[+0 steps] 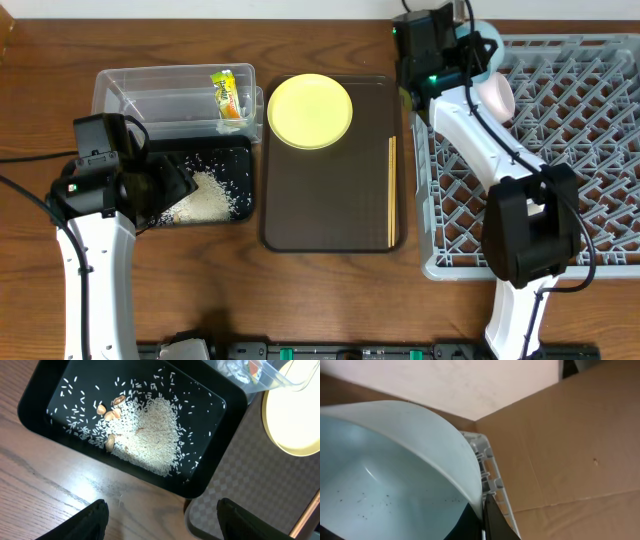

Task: Sort waste into correct bins and load items into the dishwasher rack
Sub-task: 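Carry the blue bowl to the rack's far side and release it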

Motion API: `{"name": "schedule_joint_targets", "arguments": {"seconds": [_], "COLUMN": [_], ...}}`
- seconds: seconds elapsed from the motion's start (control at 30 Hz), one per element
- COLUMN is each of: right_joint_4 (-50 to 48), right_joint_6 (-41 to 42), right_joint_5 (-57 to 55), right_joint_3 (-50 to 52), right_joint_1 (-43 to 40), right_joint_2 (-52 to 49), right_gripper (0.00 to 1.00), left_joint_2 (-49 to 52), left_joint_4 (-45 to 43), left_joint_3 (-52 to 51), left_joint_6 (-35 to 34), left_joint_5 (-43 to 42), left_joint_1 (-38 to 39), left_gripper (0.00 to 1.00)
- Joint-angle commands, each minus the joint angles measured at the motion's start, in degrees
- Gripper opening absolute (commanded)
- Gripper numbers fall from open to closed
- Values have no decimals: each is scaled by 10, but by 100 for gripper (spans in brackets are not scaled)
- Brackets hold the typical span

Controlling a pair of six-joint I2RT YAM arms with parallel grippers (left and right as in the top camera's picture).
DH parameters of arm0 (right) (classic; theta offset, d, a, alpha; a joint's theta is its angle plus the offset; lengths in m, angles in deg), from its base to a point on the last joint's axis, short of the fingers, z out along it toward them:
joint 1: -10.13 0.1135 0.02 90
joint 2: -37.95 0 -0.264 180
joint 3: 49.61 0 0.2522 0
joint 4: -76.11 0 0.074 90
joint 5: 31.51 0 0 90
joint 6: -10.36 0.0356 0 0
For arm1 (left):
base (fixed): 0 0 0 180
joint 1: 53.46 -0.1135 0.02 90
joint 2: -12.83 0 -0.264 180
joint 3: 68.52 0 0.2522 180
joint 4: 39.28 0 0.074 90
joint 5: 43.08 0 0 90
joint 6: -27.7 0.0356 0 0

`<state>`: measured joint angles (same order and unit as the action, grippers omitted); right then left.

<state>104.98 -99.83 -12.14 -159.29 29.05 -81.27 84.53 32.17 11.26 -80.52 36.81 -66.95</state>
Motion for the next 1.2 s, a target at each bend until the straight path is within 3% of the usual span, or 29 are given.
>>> {"name": "schedule_joint_targets", "arguments": {"seconds": [0.0, 0.67, 0.93, 0.97, 1.0, 1.07, 1.17], "right_joint_4": [-16, 33, 158, 170, 183, 194, 196], "right_joint_6": [-9, -5, 113, 131, 150, 169, 174], "right_joint_5": [-16, 54, 55, 55, 55, 55, 55], "right_joint_3": [-3, -3, -3, -3, -3, -3, -3], "right_joint_1": [-6, 19, 24, 26, 30, 34, 42], "right_joint_2": [-4, -38, -38, -38, -37, -34, -23], "right_gripper": [1, 1, 2, 9, 30, 53, 69], "left_joint_2": [2, 2, 2, 2, 2, 2, 2], "left_joint_4": [3, 4, 5, 5, 5, 5, 5], "left_joint_3": [3, 3, 3, 3, 3, 3, 3], "left_joint_6": [-5, -5, -5, -5, -5, -5, -5], "left_joint_5": [3, 3, 3, 3, 3, 3, 3], "left_joint_1": [-3, -3, -3, -3, -3, -3, -3], "left_gripper": [73, 72, 73, 72, 72, 72, 73]}}
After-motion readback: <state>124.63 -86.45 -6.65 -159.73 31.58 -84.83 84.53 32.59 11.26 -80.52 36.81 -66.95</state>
